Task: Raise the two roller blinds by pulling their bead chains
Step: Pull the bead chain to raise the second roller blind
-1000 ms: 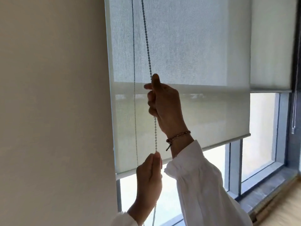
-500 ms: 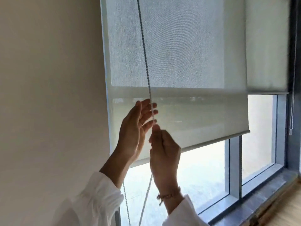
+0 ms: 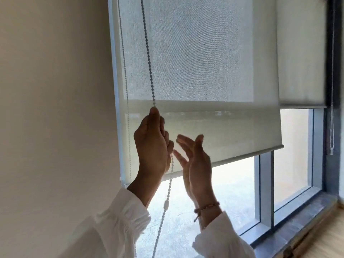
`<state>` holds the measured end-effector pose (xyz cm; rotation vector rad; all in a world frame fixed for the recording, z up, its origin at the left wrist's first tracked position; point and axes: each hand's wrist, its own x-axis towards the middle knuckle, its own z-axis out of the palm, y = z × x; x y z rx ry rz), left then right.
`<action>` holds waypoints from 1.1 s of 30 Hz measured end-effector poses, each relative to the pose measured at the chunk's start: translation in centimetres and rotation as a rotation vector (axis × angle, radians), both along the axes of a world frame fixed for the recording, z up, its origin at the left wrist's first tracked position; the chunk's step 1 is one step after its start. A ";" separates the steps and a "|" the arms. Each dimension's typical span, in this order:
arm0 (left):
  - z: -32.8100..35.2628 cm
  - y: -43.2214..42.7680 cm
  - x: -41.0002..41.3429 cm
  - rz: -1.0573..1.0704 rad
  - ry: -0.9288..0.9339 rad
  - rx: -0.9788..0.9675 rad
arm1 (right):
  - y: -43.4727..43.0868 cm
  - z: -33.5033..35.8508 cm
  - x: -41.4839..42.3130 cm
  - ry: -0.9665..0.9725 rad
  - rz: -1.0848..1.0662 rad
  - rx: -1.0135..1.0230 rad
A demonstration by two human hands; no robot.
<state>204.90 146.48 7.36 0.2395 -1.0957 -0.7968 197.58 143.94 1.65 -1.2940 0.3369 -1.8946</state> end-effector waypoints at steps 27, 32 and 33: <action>-1.5 -4.2 2.6 0.002 -0.205 0.059 | -3.0 -2.8 4.0 0.215 -0.695 -0.293; 1.0 -3.6 1.2 0.050 -0.175 0.041 | -2.9 -5.5 4.3 0.226 -0.624 -0.319; 0.9 -3.7 0.8 0.083 -0.152 0.041 | -2.9 -5.5 4.2 0.238 -0.593 -0.318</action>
